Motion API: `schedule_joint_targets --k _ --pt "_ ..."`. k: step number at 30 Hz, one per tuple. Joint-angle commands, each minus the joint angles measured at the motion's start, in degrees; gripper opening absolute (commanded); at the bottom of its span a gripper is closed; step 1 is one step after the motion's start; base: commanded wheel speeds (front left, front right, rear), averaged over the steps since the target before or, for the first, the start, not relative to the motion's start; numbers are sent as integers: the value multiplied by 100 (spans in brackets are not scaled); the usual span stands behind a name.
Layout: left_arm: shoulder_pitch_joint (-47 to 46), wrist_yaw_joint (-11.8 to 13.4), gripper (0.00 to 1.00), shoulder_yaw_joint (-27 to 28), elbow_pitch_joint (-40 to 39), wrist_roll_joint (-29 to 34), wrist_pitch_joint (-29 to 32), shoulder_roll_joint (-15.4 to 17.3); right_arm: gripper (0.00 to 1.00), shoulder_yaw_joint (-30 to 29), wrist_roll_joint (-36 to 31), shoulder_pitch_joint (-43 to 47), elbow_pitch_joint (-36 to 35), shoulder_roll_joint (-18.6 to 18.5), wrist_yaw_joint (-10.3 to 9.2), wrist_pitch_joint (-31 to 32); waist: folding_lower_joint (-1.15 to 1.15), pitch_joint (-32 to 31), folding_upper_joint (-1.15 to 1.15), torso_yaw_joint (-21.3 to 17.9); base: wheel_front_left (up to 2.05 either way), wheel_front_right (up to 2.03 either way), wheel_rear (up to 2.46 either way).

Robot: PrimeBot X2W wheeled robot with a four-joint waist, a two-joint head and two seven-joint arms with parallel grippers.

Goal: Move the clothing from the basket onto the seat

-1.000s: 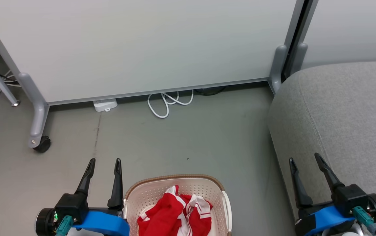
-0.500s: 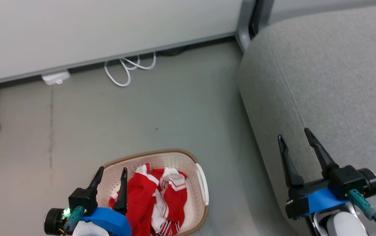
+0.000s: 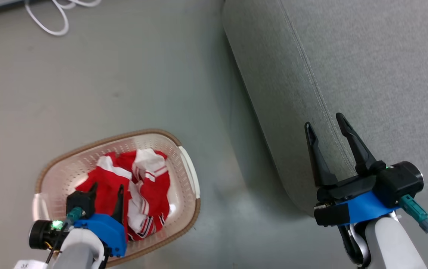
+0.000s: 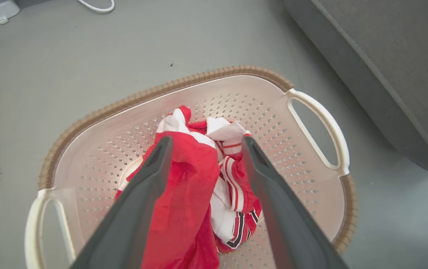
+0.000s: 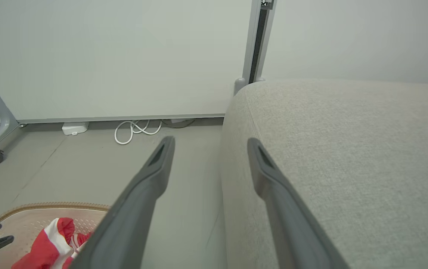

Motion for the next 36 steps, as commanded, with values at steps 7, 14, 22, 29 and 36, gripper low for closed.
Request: schedule_joint_targets --k 7,14,22,29,36 --pt "-607 63 100 16 544 14 165 278 100 126 376 -292 -131 -7 3 -22 -1 1067 0 -611 0 0 0" --pt "-867 337 100 54 841 58 169 519 100 229 651 -424 -209 -8 3 -22 -1 1416 0 -808 0 0 0" --pt "-1066 721 100 66 1118 67 345 648 100 301 830 -514 -228 -8 3 -22 -1 1645 0 -922 0 0 0" --pt "-1225 717 0 67 1263 -52 503 628 100 298 916 -564 -214 -8 3 -22 -1 1721 0 -932 0 0 0" --pt "-1264 653 0 8 1323 -108 451 594 100 309 948 -592 -198 -8 3 -22 -1 1721 0 -912 0 0 0"
